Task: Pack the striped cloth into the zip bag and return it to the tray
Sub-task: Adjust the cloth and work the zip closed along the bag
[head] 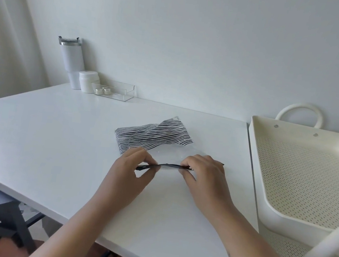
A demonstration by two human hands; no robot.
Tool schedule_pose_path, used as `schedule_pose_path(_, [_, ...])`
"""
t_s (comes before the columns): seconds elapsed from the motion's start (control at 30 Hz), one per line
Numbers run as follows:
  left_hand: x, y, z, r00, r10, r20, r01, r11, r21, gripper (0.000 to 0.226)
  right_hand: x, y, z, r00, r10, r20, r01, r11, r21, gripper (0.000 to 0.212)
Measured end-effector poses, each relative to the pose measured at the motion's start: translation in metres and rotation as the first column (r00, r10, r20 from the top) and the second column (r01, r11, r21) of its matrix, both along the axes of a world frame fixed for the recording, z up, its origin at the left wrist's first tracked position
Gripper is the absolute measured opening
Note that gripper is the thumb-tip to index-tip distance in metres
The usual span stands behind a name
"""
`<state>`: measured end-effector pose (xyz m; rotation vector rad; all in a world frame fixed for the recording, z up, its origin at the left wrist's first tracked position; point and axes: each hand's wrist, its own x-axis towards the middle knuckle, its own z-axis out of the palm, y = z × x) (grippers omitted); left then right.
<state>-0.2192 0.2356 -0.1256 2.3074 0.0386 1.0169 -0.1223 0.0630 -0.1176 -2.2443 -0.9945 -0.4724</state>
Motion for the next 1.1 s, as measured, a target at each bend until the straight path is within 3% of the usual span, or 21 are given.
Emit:
schedule_pose_path(0.17, [-0.007, 0.0, 0.003, 0.991, 0.13, 0.025, -0.131, 0.989, 0.07, 0.056, -0.003, 0.0, 0.001, 1.0, -0.029, 0.003, 0.029, 0.997, -0.078, 0.008])
schedule_pose_path(0.3, [-0.006, -0.001, 0.002, 0.981, 0.19, 0.035, -0.191, 0.926, 0.324, 0.024, -0.007, 0.001, 0.002, 0.998, -0.054, 0.02, 0.056, 0.994, -0.099, 0.01])
schedule_pose_path(0.4, [-0.004, -0.001, 0.0, 0.975, 0.215, 0.054, -0.22, 0.917, 0.334, 0.006, -0.01, 0.003, 0.003, 0.999, -0.025, 0.045, 0.029, 0.994, -0.108, 0.009])
schedule_pose_path(0.7, [-0.005, 0.003, 0.0, 0.986, 0.164, -0.014, -0.161, 0.978, 0.135, 0.022, -0.001, -0.003, 0.0, 0.997, -0.071, -0.013, 0.07, 0.996, -0.059, 0.005])
schedule_pose_path(0.9, [-0.009, -0.006, 0.0, 0.936, 0.351, 0.0, -0.316, 0.845, 0.431, 0.035, -0.004, 0.001, 0.001, 0.997, -0.045, 0.055, 0.053, 0.987, -0.153, 0.01])
schedule_pose_path(1.03, [-0.011, -0.008, 0.001, 0.938, 0.347, -0.004, -0.3, 0.815, 0.496, 0.015, -0.008, 0.004, 0.003, 0.995, -0.026, 0.091, 0.04, 0.987, -0.153, 0.009])
schedule_pose_path(1.1, [-0.011, -0.007, 0.002, 0.934, 0.355, -0.047, -0.294, 0.835, 0.466, 0.016, -0.007, 0.002, 0.003, 0.996, -0.032, 0.087, 0.042, 0.993, -0.114, 0.005])
